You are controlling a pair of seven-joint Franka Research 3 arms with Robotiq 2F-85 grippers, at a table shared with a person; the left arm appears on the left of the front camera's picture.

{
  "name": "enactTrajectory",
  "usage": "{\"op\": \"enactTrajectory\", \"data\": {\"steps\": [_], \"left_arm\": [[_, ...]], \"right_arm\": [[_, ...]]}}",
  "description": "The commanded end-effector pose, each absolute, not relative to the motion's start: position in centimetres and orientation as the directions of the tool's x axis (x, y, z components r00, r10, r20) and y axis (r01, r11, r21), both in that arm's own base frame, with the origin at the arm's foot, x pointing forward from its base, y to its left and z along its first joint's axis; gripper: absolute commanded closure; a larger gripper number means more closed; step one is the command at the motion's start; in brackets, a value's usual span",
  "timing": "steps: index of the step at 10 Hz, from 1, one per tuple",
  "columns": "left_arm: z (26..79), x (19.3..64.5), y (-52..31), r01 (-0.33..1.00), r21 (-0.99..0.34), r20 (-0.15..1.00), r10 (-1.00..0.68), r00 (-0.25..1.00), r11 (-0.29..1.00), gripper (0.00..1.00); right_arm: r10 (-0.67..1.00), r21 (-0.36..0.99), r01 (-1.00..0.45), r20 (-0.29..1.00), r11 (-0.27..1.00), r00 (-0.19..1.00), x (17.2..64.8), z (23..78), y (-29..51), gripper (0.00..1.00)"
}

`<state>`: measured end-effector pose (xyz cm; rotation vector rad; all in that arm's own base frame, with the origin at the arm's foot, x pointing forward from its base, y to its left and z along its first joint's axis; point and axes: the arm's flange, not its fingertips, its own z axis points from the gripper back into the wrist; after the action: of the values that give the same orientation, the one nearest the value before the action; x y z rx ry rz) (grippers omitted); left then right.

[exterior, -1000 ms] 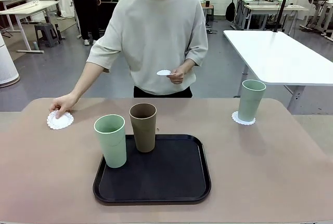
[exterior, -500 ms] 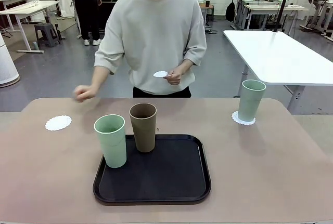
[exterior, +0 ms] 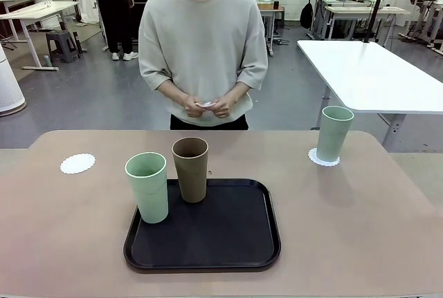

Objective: Place coasters on the table and set cups on them.
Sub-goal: Take one Reusable plastic cup from the Flat Tray and place it on a coaster set by the human.

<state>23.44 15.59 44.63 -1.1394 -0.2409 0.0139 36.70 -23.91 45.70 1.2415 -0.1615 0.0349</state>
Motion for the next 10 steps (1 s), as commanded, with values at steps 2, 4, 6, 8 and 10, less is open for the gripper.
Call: {"op": "enactTrajectory", "data": {"steps": [2, 4, 6, 8, 10], "left_arm": [[44.6, 23.4, 15.6, 0.111, -0.900, 0.183, 0.133, 0.974, 0.421, 0.00], [50.5, 23.3, 13.3, 0.389, -0.679, 0.489, -0.012, 0.872, 0.623, 0.00], [56.9, 22.9, 9.3, 0.521, -0.351, 0.651, -0.197, 0.733, 0.778, 0.00], [60.2, 22.9, 4.8, 0.591, -0.138, 0.654, -0.376, 0.657, 0.795, 0.00], [60.8, 23.8, 0.2, 0.619, 0.072, 0.591, -0.533, 0.605, 0.782, 0.00]], "right_arm": [[-0.068, 0.941, -0.097, 0.126, 0.324, 0.990, 36.7, 45.7, -24.0, 0.00], [-0.068, 0.941, -0.097, 0.126, 0.324, 0.990, 36.7, 45.7, -24.0, 0.00], [-0.068, 0.941, -0.097, 0.126, 0.324, 0.990, 36.7, 45.7, -24.0, 0.00], [-0.068, 0.941, -0.097, 0.126, 0.324, 0.990, 36.7, 45.7, -24.0, 0.00], [-0.068, 0.941, -0.097, 0.126, 0.324, 0.990, 36.7, 45.7, -24.0, 0.00]]}}
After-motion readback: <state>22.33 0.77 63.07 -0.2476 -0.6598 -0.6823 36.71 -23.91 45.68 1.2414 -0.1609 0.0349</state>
